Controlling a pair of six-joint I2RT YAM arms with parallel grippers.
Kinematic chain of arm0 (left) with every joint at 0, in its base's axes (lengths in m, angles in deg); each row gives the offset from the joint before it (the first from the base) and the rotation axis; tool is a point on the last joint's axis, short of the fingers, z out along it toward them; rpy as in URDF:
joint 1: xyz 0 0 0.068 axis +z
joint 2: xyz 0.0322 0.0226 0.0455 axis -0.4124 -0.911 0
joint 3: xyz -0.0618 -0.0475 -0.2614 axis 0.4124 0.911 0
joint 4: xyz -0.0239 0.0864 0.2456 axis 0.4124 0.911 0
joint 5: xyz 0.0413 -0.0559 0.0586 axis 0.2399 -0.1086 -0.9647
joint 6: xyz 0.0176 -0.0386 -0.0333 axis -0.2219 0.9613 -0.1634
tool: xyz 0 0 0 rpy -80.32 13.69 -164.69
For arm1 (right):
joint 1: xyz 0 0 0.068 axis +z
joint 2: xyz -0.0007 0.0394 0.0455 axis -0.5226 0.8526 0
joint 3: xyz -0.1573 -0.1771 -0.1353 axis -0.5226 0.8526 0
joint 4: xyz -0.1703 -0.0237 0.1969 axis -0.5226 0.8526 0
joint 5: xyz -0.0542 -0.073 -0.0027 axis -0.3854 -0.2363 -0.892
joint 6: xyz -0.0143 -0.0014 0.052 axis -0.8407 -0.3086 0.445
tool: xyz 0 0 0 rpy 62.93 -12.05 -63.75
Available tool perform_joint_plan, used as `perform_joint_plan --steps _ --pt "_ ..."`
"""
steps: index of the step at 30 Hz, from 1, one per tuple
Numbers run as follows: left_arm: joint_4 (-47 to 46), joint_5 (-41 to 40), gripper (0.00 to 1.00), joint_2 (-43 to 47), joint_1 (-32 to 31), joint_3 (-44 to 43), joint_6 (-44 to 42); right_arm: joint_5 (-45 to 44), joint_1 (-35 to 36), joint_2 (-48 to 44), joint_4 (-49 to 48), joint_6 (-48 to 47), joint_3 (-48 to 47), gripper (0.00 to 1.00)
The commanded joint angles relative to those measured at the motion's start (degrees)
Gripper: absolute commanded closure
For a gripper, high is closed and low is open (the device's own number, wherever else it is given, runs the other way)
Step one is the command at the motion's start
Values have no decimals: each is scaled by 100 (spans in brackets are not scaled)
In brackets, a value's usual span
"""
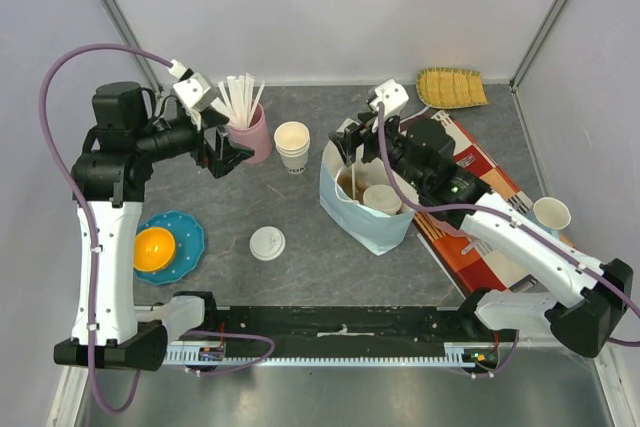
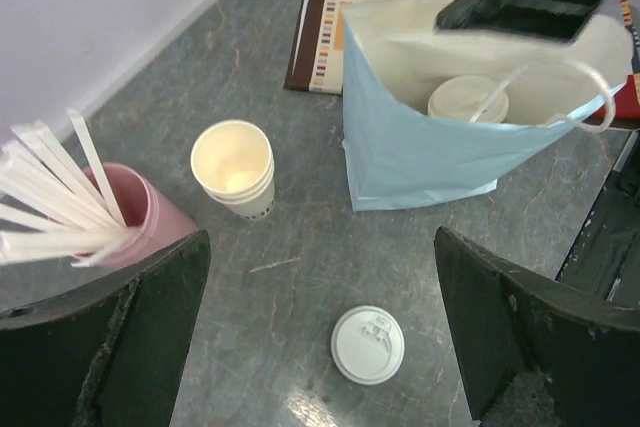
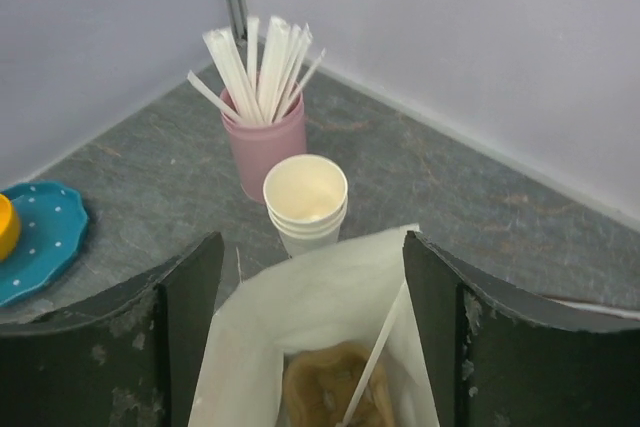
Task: Pack the takeout coffee
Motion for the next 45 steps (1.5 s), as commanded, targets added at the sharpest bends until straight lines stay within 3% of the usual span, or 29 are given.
perform_joint_plan --steps 1,3,10,13,16,19,23,26,33,36,45 --pt "-557 -611 0 363 -15 692 627 502 -13 -357 773 -44 -1072 15" --pt "-943 -1252 0 513 -6 1325 954 283 -22 -445 1237 -18 -1302 8" --pt "-1619 -2158 0 1575 -6 2951 1535 -2823 -320 -534 2794 8 -2443 2" --pt "-2279 -3176 0 2147 -6 3645 1981 -3435 -811 -235 3673 96 -2848 2" --pt "-2895 -3898 0 2403 -6 4261 2272 -2981 -1847 -85 4070 552 -2693 2" --pt "-3204 -4365 0 2395 -6 4858 2579 -2040 -3391 -190 3992 1036 -2078 2" --pt "-3494 -4838 0 2315 -6 5351 2721 -1125 -4555 -304 3572 1493 -1015 2" --pt "-3749 -5217 0 2333 -6 5641 2968 -1387 -4654 -453 3167 1669 -101 2" --pt "-3916 -5262 0 2447 20 6125 3345 -1879 -4645 -963 2296 2354 1621 2" --pt "-3960 -5218 0 2447 46 6275 3390 -2179 -4654 -1271 1989 2478 2079 2" --pt "-4048 -5051 0 2500 117 6635 3486 -1987 -4654 -1755 1408 2496 2687 2"
